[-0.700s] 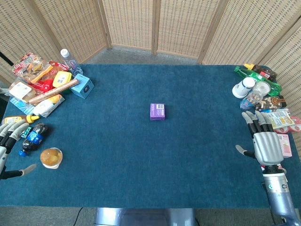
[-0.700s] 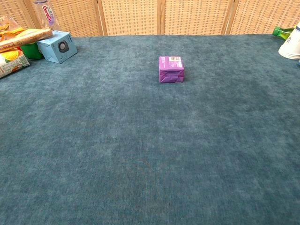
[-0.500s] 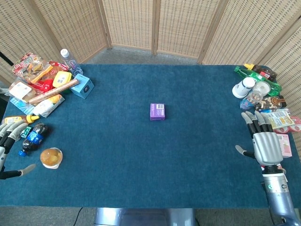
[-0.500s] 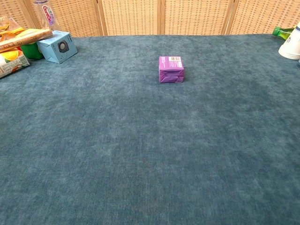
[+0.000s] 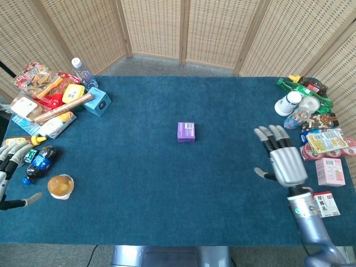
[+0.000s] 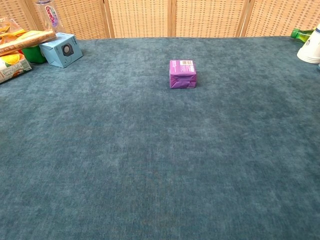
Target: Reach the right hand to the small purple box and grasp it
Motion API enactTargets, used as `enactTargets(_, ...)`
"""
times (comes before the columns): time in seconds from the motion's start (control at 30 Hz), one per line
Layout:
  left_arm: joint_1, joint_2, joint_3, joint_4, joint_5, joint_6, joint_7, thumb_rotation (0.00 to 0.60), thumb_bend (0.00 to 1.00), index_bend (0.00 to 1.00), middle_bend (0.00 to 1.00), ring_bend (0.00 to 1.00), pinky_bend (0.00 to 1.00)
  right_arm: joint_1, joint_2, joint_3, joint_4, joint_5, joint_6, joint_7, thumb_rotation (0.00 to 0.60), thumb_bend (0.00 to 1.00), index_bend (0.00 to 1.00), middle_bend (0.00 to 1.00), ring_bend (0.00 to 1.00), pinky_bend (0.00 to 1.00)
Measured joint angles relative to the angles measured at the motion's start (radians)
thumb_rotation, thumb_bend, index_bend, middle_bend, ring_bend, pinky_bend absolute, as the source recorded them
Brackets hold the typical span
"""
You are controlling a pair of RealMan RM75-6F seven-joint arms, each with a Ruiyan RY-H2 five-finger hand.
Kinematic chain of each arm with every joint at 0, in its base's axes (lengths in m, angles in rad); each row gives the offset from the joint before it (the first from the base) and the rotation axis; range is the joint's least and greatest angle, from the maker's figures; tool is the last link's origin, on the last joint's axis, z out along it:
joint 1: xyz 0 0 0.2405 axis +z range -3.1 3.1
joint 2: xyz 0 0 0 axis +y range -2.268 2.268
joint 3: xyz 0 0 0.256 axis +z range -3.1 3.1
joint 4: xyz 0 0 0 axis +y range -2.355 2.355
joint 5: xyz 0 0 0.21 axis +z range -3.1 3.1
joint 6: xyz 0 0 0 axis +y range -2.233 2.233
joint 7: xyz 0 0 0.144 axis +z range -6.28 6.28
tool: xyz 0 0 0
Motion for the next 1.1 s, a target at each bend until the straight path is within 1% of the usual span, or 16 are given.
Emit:
enactTargets(0.2, -0.002, -0.002, -0.004, 0.001, -0.016, -0.003, 0.003, 0.600, 0.09, 0.07, 0.00, 0.00, 0.00, 0.112, -0.021, 0.043, -0.054, 0.079, -0.164, -0.063, 0.600, 0.00, 0.00, 0.00, 0.00, 0.00)
enactTargets(0.4, -0.005, -0.006, -0.009, 0.007, -0.033, -0.009, 0.005, 0.600, 0.09, 0.07, 0.00, 0.00, 0.00, 0.239, -0.066, 0.099, -0.055, 0.219, -0.302, -0.139, 0.600, 0.00, 0.00, 0.00, 0.00, 0.00)
enactTargets(0.6, -0.011, -0.012, -0.011, 0.010, -0.048, -0.022, 0.011, 0.600, 0.09, 0.07, 0.00, 0.00, 0.00, 0.354, -0.127, 0.143, 0.008, 0.369, -0.392, -0.212, 0.600, 0.00, 0.00, 0.00, 0.00, 0.00)
enactTargets(0.73, -0.013, -0.014, -0.015, 0.011, -0.059, -0.025, 0.014, 0.600, 0.09, 0.07, 0.00, 0.00, 0.00, 0.424, -0.176, 0.160, 0.080, 0.465, -0.439, -0.243, 0.600, 0.00, 0.00, 0.00, 0.00, 0.00)
enactTargets(0.93, -0.013, -0.016, -0.019, 0.011, -0.071, -0.024, 0.017, 0.600, 0.09, 0.08, 0.00, 0.00, 0.00, 0.520, -0.251, 0.167, 0.198, 0.580, -0.498, -0.273, 0.600, 0.00, 0.00, 0.00, 0.00, 0.00)
enactTargets(1.1, -0.012, -0.017, -0.022, 0.016, -0.086, -0.025, 0.016, 0.600, 0.09, 0.07, 0.00, 0.00, 0.00, 0.572, -0.301, 0.156, 0.279, 0.626, -0.533, -0.283, 0.600, 0.00, 0.00, 0.00, 0.00, 0.00)
